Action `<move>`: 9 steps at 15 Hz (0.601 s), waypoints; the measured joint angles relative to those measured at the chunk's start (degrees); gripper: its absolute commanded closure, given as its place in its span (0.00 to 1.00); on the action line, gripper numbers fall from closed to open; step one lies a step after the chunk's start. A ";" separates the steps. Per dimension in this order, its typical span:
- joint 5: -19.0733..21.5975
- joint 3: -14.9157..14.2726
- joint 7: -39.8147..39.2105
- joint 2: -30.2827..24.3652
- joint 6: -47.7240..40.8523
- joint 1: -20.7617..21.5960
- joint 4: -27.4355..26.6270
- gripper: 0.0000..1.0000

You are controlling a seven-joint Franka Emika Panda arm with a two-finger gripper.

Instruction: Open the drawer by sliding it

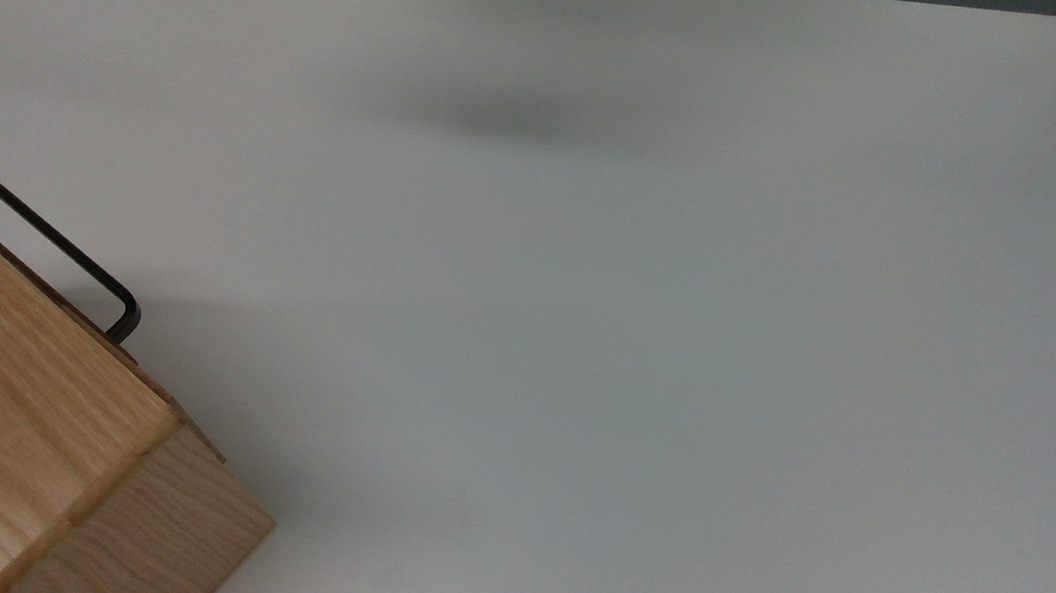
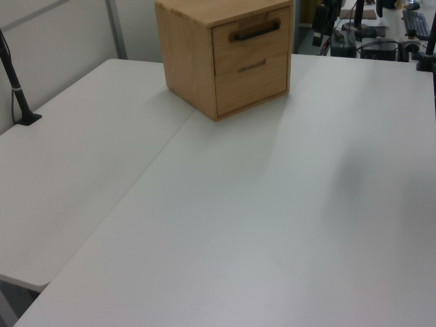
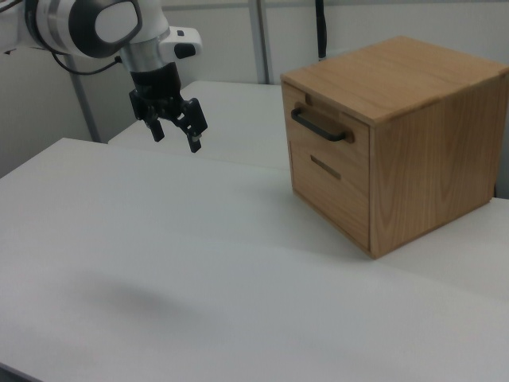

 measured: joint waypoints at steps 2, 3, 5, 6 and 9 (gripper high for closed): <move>0.00 -0.12 0.00 0.46 0.00 -0.58 -0.11 0.00; 0.00 -0.16 0.00 0.78 0.00 -0.85 -0.12 0.00; 0.00 -0.16 3.26 1.03 0.00 -1.10 0.05 0.00; 0.00 -0.15 5.91 1.03 0.00 -1.10 0.18 0.00; 0.00 -0.14 12.38 1.11 1.58 -1.11 0.23 0.01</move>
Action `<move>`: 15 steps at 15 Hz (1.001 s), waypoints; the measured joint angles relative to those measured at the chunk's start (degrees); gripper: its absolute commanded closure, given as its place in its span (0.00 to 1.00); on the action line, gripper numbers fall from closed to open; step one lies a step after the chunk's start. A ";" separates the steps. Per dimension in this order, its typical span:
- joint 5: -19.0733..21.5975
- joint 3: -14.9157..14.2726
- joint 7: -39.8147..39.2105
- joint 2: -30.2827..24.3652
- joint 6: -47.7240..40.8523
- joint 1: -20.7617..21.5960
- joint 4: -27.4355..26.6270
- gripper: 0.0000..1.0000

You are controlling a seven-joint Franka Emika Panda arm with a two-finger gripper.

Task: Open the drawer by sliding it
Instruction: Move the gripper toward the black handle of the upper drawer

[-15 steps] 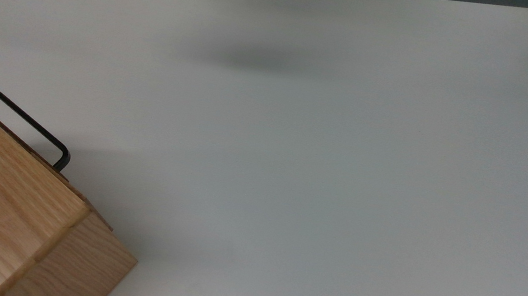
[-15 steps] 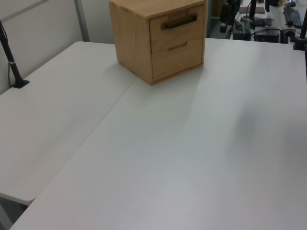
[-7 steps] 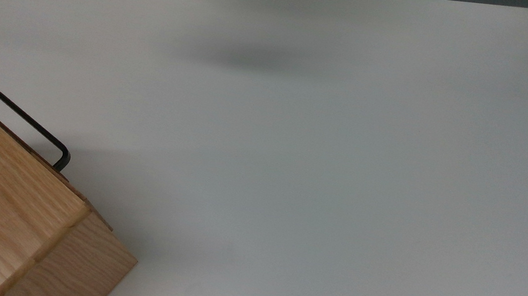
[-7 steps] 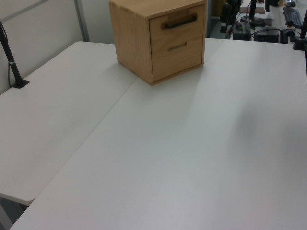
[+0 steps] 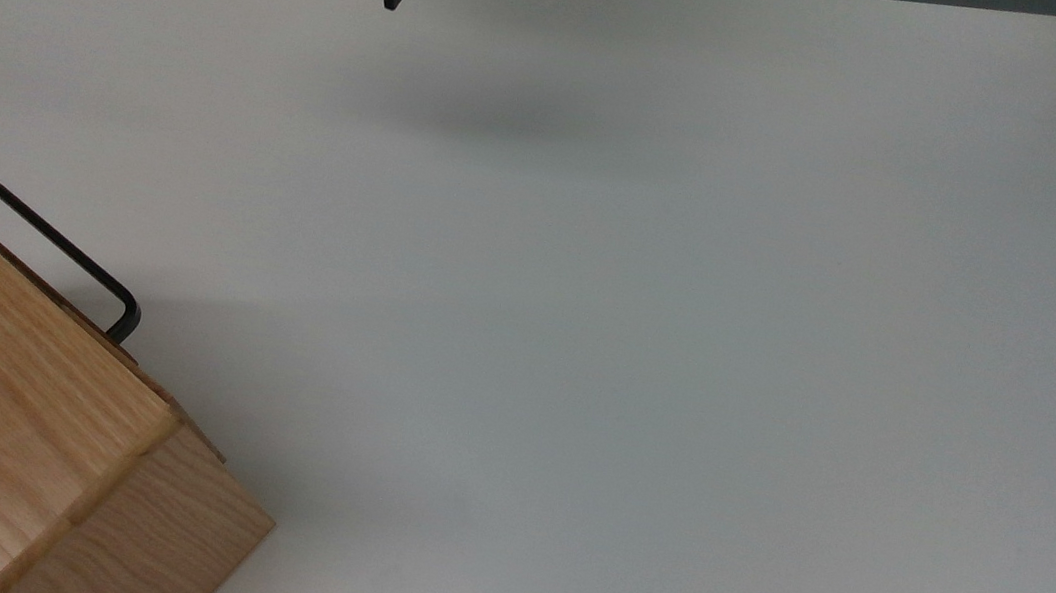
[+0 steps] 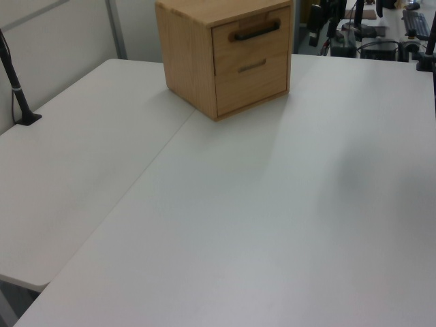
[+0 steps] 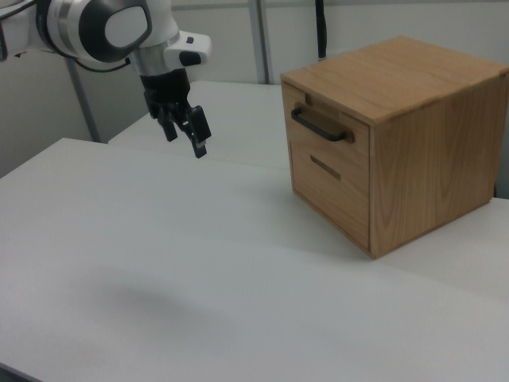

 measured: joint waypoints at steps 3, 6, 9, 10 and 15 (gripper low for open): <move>0.00 -0.05 12.92 0.91 5.65 -0.26 -0.01 0.00; 0.00 -0.12 21.08 1.99 8.84 -2.38 0.03 0.00; 1.29 -0.25 22.73 2.37 9.38 -5.14 0.19 0.20; 2.52 -0.26 25.08 2.53 10.39 -5.30 0.23 0.20; 4.29 -0.47 53.17 4.84 23.24 -6.32 1.04 0.21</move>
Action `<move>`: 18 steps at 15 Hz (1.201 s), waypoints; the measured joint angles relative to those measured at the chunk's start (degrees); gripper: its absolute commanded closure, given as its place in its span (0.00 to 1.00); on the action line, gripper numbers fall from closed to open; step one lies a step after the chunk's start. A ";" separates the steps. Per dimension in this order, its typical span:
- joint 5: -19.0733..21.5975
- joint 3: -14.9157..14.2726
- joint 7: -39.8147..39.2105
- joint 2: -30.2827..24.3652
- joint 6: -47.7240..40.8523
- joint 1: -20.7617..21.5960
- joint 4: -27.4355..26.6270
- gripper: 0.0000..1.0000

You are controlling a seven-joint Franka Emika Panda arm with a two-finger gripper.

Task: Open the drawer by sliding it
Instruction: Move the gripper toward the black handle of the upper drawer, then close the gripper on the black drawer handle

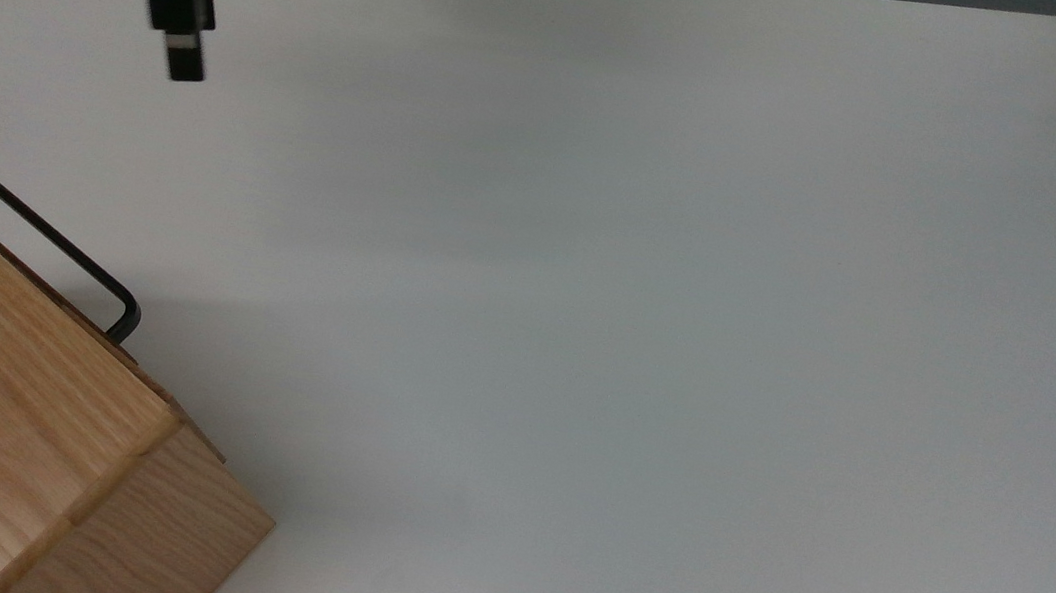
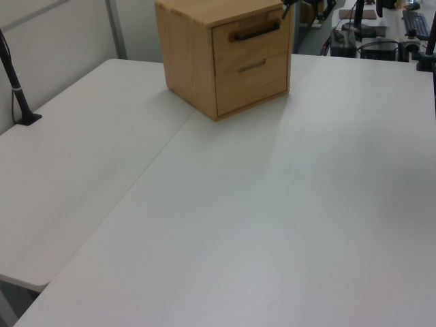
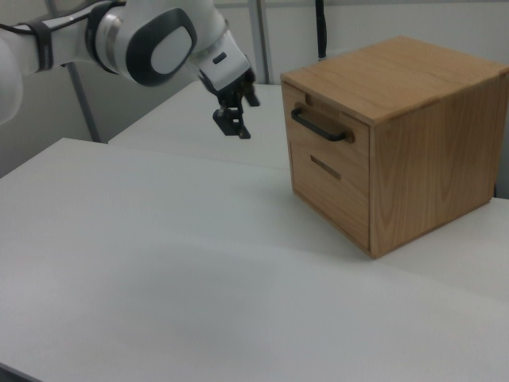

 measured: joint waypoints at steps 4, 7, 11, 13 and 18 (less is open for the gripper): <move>0.02 -0.05 15.11 4.25 6.56 -1.27 2.10 0.43; 0.02 -0.06 18.72 8.45 11.49 -1.50 4.42 0.42; 0.02 -0.07 21.28 13.21 14.65 -2.67 8.65 0.38; 0.02 -0.07 22.21 14.82 16.92 -2.88 8.99 0.39; -0.53 -0.06 22.31 17.12 18.36 -2.69 9.38 0.66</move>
